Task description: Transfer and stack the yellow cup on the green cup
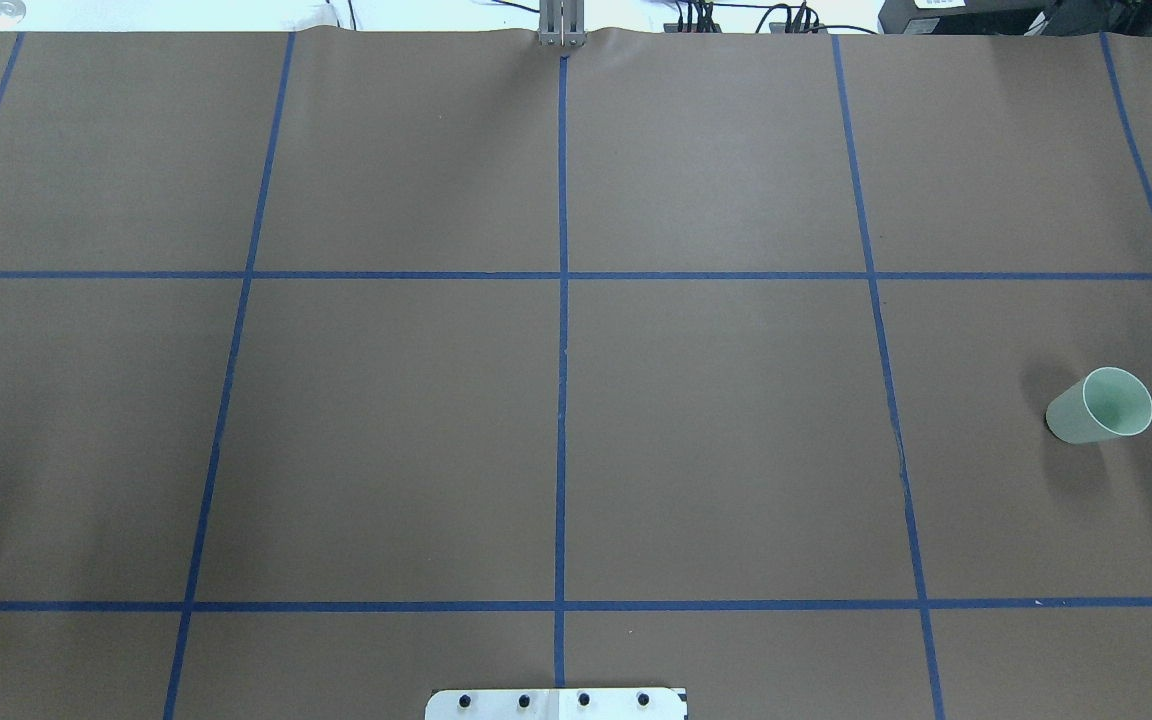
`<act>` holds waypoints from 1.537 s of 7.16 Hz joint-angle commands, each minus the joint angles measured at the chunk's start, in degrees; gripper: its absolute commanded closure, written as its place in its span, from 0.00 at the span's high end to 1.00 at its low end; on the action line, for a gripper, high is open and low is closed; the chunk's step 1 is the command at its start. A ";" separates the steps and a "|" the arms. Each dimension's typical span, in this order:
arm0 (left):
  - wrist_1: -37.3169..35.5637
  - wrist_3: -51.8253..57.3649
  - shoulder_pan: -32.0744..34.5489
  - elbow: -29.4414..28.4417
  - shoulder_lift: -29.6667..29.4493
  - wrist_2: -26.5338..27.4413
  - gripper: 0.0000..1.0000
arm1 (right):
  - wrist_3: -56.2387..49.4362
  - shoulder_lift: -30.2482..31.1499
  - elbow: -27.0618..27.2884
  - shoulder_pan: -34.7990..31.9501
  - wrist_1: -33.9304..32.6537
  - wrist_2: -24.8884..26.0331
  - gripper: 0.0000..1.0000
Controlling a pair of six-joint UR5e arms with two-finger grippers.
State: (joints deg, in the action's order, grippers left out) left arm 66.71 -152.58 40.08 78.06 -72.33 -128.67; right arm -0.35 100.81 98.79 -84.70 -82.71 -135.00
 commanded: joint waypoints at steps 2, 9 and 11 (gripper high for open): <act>0.18 0.00 -0.09 -1.60 0.09 -0.70 1.00 | 0.00 0.00 0.00 -0.02 0.00 0.00 1.00; -0.79 6.93 0.00 1.89 4.37 5.41 0.31 | 0.00 0.00 0.00 -0.02 0.00 0.00 1.00; -1.31 9.92 0.08 4.73 6.85 13.74 0.31 | 0.00 -0.09 0.61 0.06 2.35 0.09 1.00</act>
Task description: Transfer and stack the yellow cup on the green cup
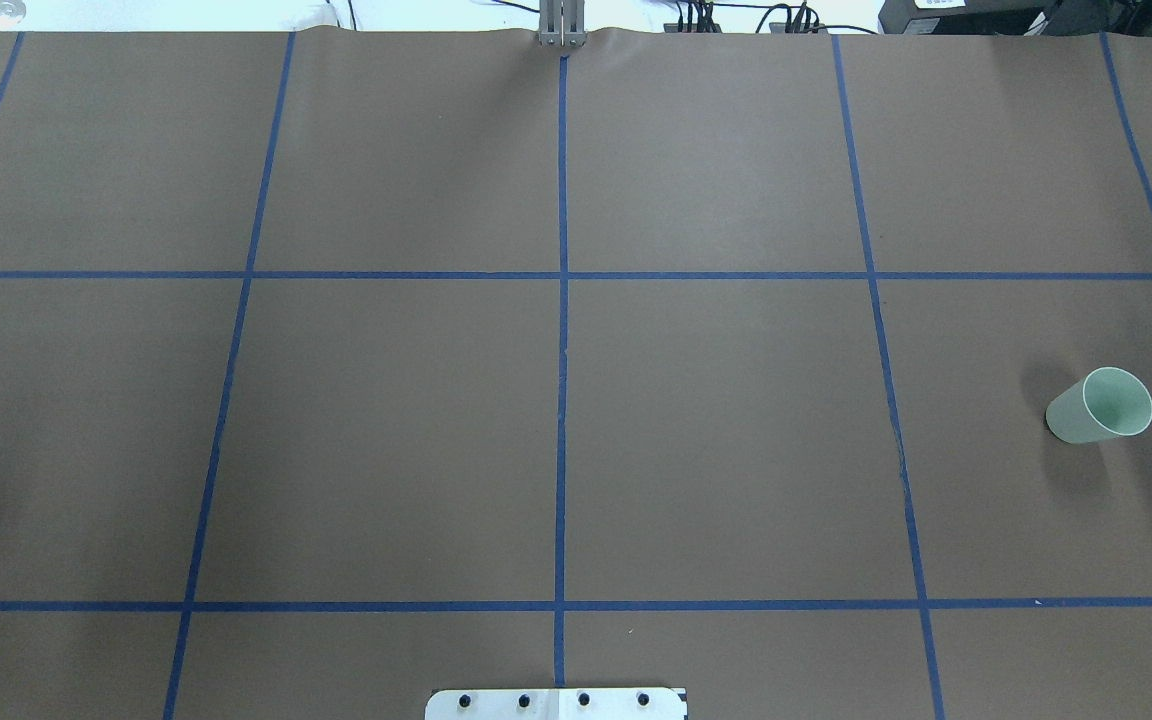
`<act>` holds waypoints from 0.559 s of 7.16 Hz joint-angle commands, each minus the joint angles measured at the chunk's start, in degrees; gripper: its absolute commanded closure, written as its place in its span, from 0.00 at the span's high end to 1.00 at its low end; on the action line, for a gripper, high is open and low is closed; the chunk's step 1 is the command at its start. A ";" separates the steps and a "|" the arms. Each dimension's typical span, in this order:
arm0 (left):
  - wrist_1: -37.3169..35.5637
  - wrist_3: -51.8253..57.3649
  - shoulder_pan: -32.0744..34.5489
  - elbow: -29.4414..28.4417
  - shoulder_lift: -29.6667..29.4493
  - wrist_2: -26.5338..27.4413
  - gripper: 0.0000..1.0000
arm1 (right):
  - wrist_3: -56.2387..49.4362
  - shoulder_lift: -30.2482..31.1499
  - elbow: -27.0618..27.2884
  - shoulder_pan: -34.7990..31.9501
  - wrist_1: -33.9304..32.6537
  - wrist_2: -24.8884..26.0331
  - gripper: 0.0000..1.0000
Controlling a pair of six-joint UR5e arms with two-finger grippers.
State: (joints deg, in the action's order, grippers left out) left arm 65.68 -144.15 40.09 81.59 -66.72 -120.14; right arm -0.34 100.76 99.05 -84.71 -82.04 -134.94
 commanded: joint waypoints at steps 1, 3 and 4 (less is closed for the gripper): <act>-0.21 3.33 0.33 1.21 0.98 11.97 0.31 | 0.16 0.05 0.01 -0.01 5.45 -0.06 1.00; 1.37 5.36 3.56 1.21 0.72 24.09 0.29 | 0.25 0.05 0.18 -0.01 5.75 -0.15 1.00; 3.03 7.98 8.03 1.21 0.11 31.99 0.29 | 0.25 -0.04 0.36 -0.01 5.75 -0.06 1.00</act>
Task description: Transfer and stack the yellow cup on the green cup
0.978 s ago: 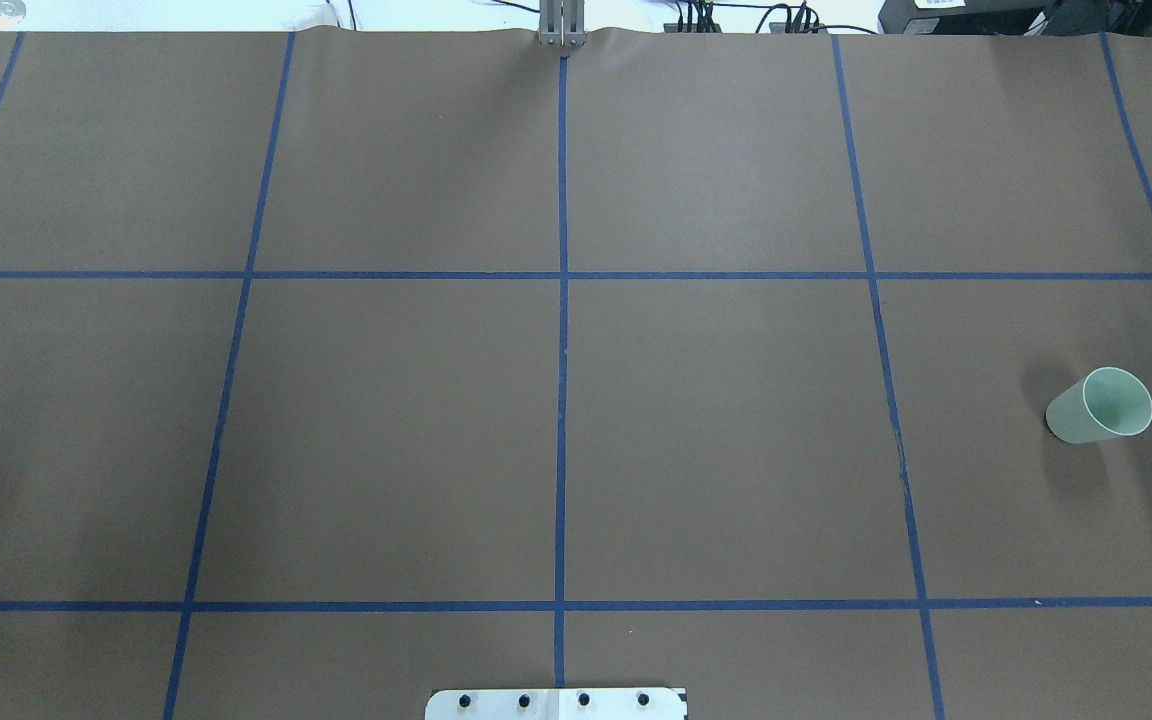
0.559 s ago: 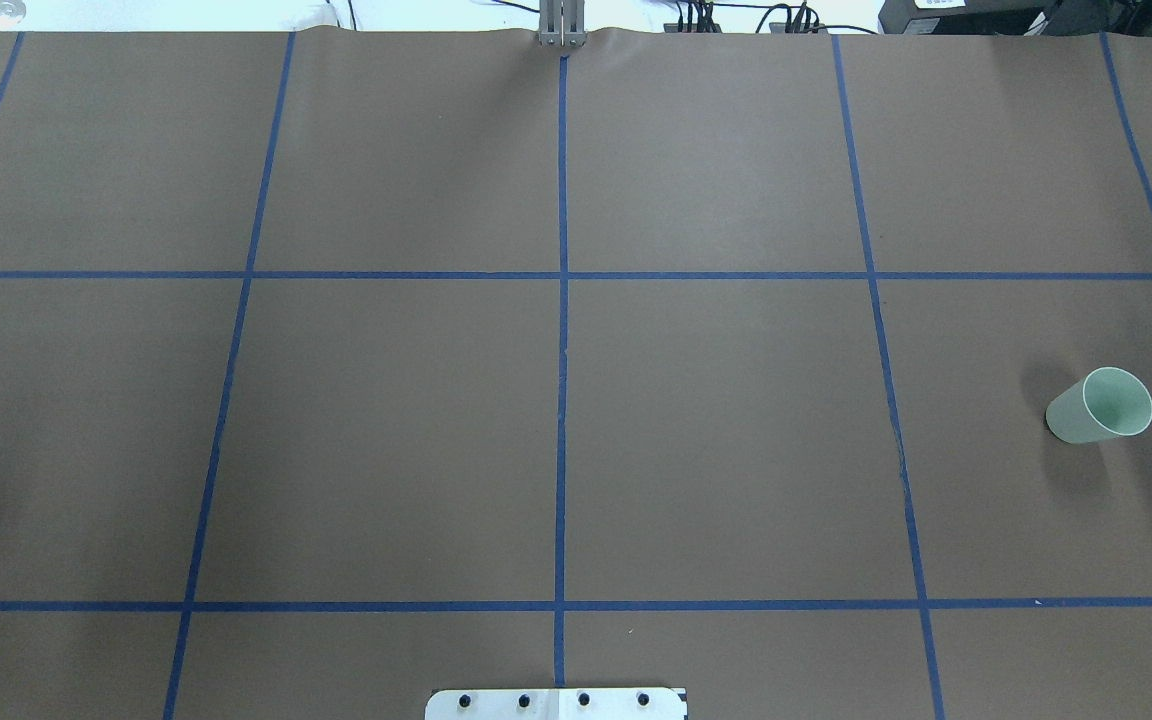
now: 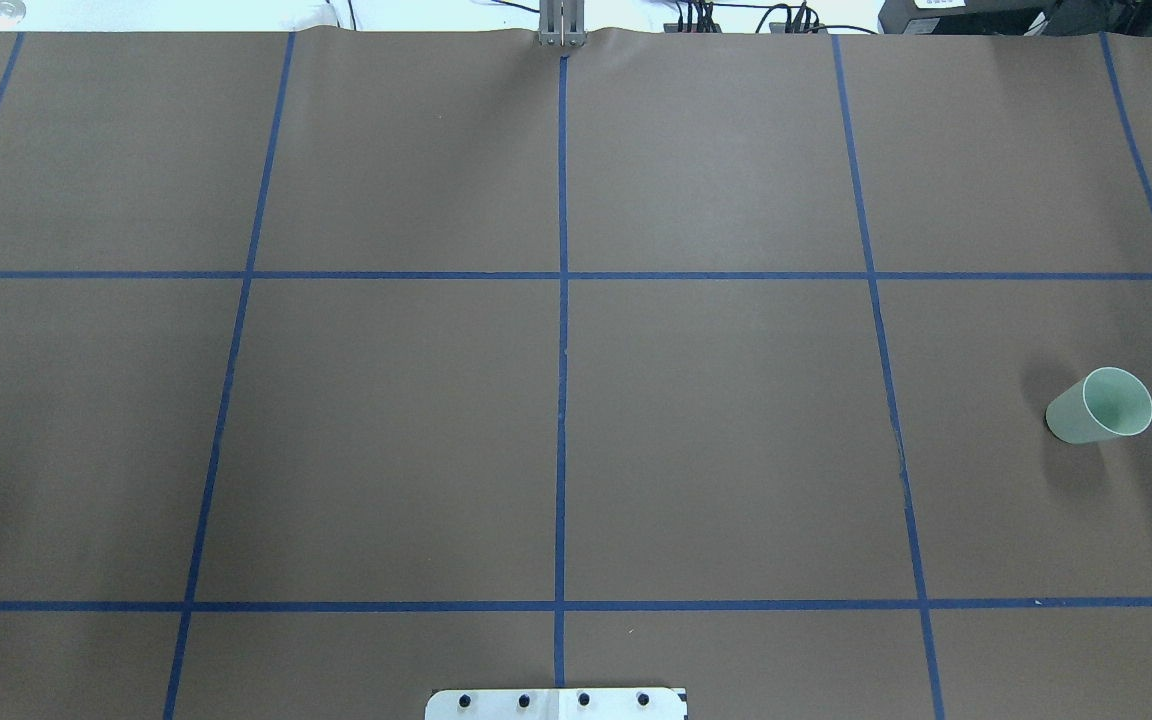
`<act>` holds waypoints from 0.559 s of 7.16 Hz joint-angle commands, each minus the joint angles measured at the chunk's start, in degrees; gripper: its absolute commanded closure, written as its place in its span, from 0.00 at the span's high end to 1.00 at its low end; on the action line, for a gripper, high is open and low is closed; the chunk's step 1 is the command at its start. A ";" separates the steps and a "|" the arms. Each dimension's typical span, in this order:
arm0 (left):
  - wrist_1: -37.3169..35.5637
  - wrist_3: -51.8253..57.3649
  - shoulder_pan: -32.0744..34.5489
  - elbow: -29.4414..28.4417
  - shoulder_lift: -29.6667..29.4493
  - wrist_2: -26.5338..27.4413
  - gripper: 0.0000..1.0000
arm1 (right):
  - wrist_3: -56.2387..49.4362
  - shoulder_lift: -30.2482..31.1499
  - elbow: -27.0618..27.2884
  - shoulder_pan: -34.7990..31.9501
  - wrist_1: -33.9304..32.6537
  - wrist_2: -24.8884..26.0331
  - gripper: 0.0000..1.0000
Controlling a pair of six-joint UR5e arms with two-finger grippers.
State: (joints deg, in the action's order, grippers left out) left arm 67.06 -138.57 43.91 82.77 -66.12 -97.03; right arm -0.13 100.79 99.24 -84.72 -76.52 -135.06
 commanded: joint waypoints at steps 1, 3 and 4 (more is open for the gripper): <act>5.58 4.78 6.95 0.02 -0.59 15.48 0.29 | 0.12 -0.07 0.16 0.08 0.24 0.06 1.00; 16.46 11.36 11.08 -0.06 -0.68 27.97 0.28 | 0.21 -0.16 0.25 0.00 0.32 -2.04 1.00; 24.87 16.96 13.45 -0.85 -0.59 33.77 0.28 | 0.21 -0.07 0.34 0.00 0.32 -2.40 1.00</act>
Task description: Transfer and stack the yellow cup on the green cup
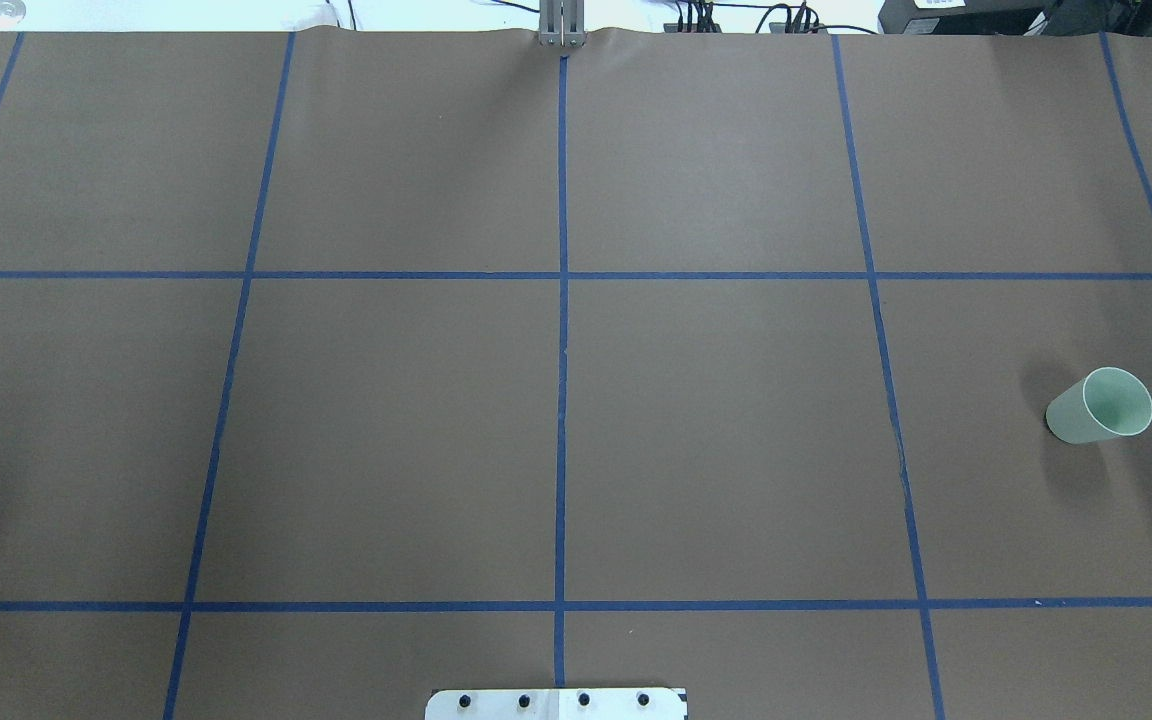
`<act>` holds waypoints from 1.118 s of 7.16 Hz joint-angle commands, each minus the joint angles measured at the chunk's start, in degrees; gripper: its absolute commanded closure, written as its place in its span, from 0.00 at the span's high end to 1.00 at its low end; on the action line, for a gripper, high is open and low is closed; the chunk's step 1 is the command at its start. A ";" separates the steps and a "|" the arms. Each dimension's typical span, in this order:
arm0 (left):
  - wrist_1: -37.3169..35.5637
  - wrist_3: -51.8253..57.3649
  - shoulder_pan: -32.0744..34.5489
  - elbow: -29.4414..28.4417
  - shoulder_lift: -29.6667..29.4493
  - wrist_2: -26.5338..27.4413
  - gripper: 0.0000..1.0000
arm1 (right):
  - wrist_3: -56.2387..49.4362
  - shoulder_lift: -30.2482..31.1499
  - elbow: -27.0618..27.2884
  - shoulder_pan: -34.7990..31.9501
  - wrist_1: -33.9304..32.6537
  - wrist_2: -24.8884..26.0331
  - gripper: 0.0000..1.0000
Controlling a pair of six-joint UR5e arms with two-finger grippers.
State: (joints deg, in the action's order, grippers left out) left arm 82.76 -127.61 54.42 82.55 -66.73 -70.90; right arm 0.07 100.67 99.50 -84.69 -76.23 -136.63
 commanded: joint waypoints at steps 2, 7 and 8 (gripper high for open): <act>29.36 16.81 5.42 -7.10 -0.07 12.61 0.28 | 0.28 -0.12 -0.01 0.05 0.03 -0.83 1.00; 67.39 48.29 12.63 -13.30 -1.99 15.00 0.25 | 0.45 -0.29 0.25 0.05 0.21 -0.74 1.00; 74.05 52.25 12.72 -13.21 -3.31 15.09 0.25 | 0.45 -0.90 0.17 -0.04 0.12 -0.74 1.00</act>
State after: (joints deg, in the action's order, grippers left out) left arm 149.69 -80.39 66.69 69.34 -68.69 -55.89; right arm 0.52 100.24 99.69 -84.70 -76.07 -137.38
